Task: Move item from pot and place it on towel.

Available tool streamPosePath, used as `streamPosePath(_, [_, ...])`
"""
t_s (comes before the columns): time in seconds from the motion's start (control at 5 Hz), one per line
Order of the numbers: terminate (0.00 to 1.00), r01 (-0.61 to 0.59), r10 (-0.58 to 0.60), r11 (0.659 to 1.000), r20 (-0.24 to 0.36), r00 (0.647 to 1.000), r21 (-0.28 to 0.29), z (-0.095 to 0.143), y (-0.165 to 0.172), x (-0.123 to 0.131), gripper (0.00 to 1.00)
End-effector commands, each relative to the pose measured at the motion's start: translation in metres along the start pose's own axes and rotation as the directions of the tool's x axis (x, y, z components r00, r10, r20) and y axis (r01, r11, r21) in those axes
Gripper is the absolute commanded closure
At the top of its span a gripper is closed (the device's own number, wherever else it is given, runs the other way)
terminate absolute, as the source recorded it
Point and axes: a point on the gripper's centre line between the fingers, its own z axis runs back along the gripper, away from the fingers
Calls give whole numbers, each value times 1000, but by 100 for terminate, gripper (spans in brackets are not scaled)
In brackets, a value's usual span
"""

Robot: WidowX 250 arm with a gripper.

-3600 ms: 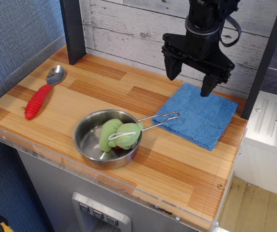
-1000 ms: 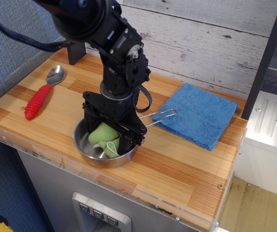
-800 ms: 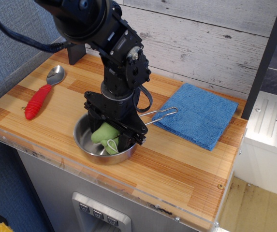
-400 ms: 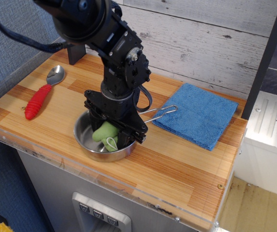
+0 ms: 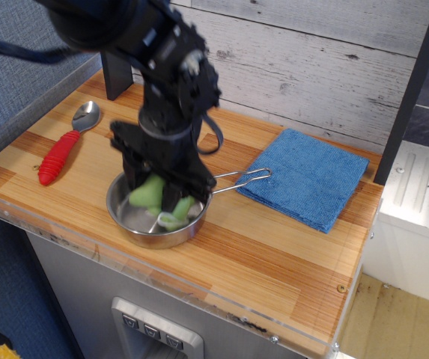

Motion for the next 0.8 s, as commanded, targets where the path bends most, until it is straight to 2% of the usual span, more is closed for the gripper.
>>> streamPosePath(0.0, [0,-15,16,1000,166,986,-8,57,-6,32,100])
streamPosePath(0.2, [0,35,-24,998,209,978,-50,68,-31,54,100])
streamPosePath(0.4, [0,83,-60,993,240,969,-88,69,-58,79,100])
streamPosePath(0.6, [0,119,-92,988,239,967,-101,61,-82,97,100])
